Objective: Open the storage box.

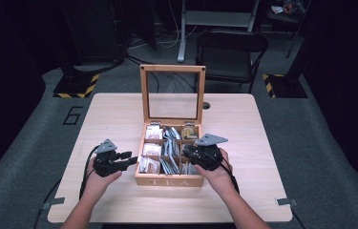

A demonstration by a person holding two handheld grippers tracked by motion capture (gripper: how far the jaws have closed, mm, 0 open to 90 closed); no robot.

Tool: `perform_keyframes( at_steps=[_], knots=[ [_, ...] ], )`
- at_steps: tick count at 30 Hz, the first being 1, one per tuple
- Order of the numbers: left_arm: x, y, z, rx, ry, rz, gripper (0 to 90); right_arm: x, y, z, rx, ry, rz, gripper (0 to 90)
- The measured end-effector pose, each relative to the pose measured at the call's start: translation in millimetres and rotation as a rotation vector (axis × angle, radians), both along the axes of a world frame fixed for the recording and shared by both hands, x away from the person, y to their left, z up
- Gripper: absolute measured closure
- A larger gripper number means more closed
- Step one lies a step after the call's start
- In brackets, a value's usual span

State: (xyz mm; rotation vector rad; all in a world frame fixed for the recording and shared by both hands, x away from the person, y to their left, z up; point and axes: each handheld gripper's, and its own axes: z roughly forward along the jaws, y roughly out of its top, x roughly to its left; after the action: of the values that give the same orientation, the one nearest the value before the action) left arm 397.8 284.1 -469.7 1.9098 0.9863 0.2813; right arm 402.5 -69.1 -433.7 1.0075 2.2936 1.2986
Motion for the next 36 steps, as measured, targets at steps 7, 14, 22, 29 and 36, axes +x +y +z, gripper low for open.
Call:
perform_keyframes(
  at_steps=[7, 14, 22, 29, 36],
  knots=[
    [-0.1, 3.2, 1.0, 0.001, -0.002, 0.008, 57.2, -4.4, 7.6, -6.9, -0.001, 0.016, 0.022, 68.9],
    [0.2, 3.8, 0.9, 0.003, -0.003, 0.016, 56.0, -8.3, 12.8, -9.3, 0.004, 0.029, 0.041, 68.8],
    [0.6, 5.9, 0.4, 0.003, -0.004, 0.033, 54.8, -13.4, 20.8, -10.0, 0.025, 0.043, 0.066, 64.0],
    [0.9, 7.7, 0.0, 0.000, -0.003, 0.037, 54.6, -17.0, 29.3, -13.8, 0.012, 0.041, 0.092, 64.4],
    [1.1, 7.1, -0.2, 0.001, -0.003, 0.034, 54.2, -18.6, 36.5, -21.7, -0.021, 0.036, 0.099, 67.2]
  ],
)
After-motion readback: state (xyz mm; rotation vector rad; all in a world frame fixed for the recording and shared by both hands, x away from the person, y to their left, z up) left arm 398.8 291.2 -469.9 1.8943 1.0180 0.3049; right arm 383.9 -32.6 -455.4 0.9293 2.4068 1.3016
